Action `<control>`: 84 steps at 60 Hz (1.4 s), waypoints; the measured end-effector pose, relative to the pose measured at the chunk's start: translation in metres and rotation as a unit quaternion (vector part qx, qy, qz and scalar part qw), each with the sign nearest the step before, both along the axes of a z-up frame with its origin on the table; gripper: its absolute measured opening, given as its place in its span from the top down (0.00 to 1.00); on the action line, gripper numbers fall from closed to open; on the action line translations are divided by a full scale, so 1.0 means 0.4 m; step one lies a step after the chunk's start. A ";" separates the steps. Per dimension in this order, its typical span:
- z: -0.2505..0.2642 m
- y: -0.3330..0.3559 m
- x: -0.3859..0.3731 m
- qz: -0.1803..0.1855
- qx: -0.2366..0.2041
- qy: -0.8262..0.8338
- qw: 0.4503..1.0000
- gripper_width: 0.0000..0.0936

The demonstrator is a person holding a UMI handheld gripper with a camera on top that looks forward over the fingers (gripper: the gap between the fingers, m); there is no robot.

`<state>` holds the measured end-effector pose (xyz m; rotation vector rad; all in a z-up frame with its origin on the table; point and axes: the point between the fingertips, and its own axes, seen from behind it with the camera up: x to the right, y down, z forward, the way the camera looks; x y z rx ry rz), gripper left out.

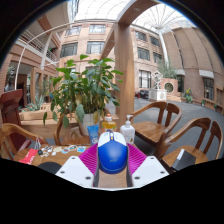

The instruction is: Arrange mouse

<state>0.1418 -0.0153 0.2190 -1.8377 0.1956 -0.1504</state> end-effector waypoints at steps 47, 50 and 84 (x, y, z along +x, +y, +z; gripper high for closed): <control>-0.545 0.065 -0.761 0.160 -0.197 0.012 0.967 0.27; -0.518 0.046 -0.762 0.162 -0.190 0.007 0.968 0.11; -0.180 -0.336 -0.739 0.135 -0.131 0.004 0.982 0.09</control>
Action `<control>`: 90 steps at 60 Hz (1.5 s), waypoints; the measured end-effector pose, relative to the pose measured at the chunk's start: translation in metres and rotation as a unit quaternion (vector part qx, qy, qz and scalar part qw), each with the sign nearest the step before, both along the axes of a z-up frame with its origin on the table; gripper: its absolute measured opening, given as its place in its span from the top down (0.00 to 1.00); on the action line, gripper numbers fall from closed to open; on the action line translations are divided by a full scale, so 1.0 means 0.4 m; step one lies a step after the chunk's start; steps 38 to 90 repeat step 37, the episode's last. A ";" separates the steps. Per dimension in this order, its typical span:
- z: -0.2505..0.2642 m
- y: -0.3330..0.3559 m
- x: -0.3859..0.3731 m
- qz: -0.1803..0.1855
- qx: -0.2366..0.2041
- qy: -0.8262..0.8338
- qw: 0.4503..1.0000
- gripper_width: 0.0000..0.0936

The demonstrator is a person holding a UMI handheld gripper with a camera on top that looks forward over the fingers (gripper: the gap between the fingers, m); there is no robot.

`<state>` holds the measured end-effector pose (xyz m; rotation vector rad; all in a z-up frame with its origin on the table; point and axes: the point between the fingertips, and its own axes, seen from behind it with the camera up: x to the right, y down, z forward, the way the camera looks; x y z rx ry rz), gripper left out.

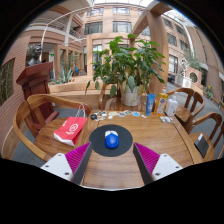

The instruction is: Arrange mouse

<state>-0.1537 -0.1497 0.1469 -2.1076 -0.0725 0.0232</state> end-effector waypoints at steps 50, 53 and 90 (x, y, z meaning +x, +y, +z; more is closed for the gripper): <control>0.091 -0.171 0.016 0.005 0.007 0.005 1.000 0.09; 0.091 -0.171 0.016 0.005 0.007 0.005 1.000 0.09; 0.091 -0.171 0.016 0.005 0.007 0.005 1.000 0.09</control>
